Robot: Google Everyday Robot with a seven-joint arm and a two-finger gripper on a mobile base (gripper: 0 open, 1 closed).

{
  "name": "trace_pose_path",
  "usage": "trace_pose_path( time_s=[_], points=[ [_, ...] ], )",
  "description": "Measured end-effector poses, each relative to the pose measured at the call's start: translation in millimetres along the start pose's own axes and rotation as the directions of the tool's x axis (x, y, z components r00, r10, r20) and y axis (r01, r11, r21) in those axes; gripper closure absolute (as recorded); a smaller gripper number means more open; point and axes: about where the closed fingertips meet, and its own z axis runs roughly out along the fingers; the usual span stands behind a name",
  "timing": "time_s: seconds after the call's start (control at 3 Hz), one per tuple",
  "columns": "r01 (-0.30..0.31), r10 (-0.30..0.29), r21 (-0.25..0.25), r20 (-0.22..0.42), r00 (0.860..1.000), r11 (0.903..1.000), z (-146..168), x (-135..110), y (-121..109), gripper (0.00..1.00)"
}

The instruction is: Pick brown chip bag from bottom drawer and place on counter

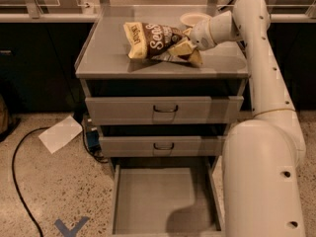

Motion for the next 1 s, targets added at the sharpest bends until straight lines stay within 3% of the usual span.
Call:
trace_pose_path(
  time_s=[0.67, 1.0],
  points=[
    [0.0, 0.0, 0.0, 0.0, 1.0, 1.0, 0.1, 0.0, 0.0, 0.0],
    [0.0, 0.0, 0.0, 0.0, 1.0, 1.0, 0.2, 0.0, 0.0, 0.0]
  ],
)
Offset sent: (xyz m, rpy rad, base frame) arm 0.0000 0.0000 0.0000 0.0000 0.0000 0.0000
